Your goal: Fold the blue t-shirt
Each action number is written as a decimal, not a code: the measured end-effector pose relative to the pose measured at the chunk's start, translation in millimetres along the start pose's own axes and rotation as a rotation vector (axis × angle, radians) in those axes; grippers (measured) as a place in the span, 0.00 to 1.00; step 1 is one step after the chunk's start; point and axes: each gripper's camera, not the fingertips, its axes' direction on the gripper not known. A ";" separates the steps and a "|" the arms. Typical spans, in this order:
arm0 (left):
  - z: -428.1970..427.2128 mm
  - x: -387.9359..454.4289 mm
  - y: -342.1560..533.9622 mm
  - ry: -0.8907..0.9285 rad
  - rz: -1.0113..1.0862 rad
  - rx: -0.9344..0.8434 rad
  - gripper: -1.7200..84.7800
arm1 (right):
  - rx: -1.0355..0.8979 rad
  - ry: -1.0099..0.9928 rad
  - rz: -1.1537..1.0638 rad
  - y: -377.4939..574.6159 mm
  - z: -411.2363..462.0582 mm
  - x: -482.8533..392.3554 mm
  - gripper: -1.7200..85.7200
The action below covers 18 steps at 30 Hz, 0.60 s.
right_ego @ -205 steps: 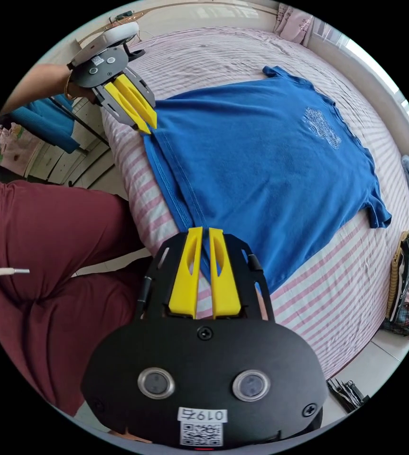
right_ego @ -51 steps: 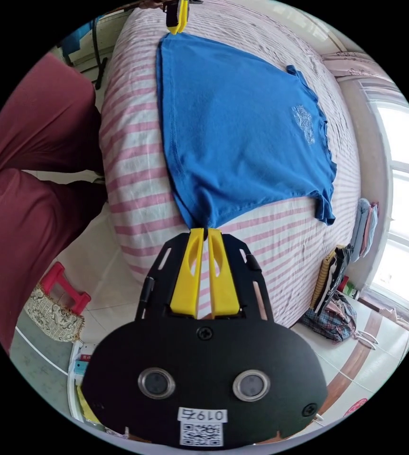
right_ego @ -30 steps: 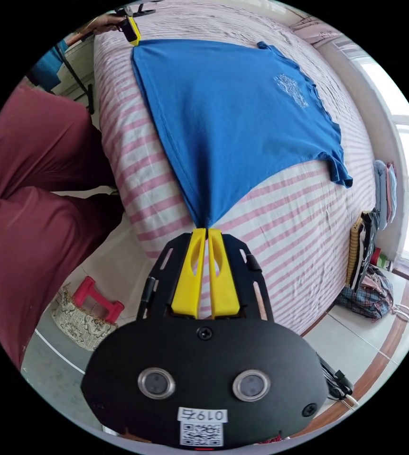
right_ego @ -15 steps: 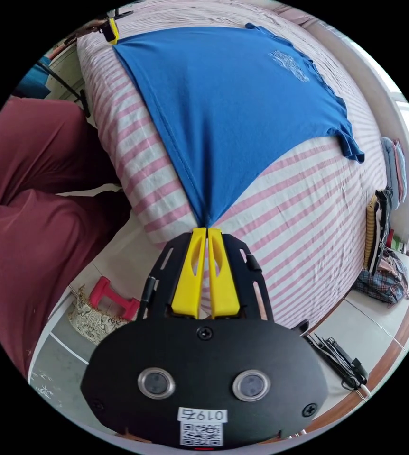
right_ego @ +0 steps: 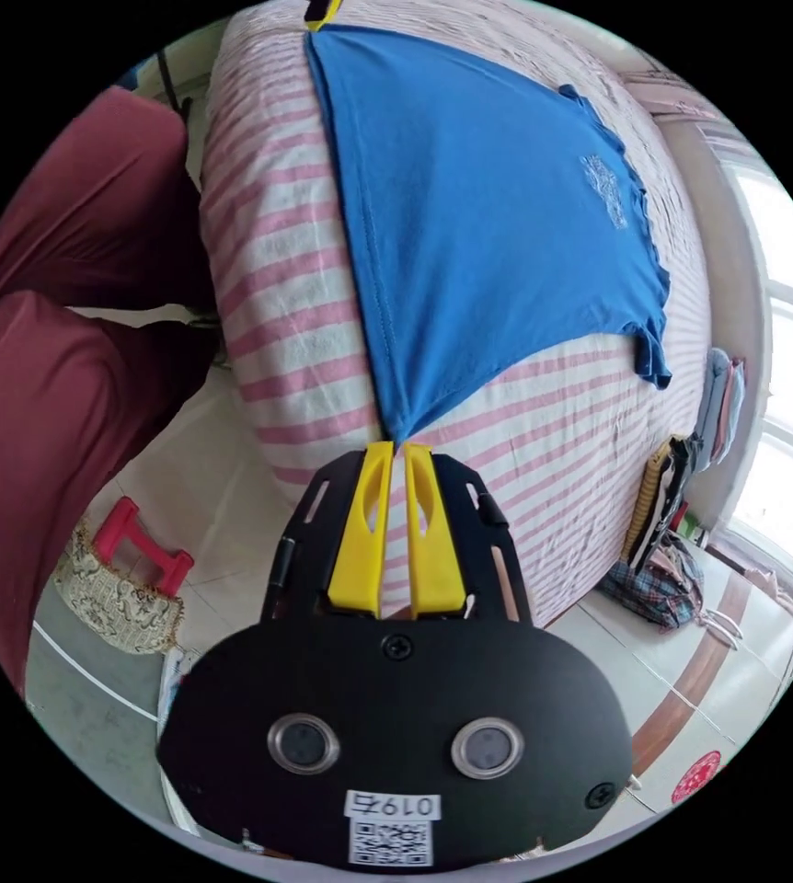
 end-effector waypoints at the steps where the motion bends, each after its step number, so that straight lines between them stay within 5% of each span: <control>1: -1.4 -2.7 3.4 0.037 -0.008 0.011 0.03 | -0.017 0.014 -0.012 0.9 0.9 -1.8 0.05; 9: -9.5 -0.9 31.5 0.094 -0.008 -0.013 0.03 | -0.002 -0.169 0.239 33.5 -15.0 36.9 0.02; 13: -52.0 24.4 34.7 0.198 0.004 0.230 0.03 | 0.113 -0.367 0.467 32.4 -27.9 80.5 0.03; 18: -59.9 103.9 1.3 0.023 0.270 0.257 0.03 | 0.276 -0.407 0.313 -8.3 -43.3 83.4 0.09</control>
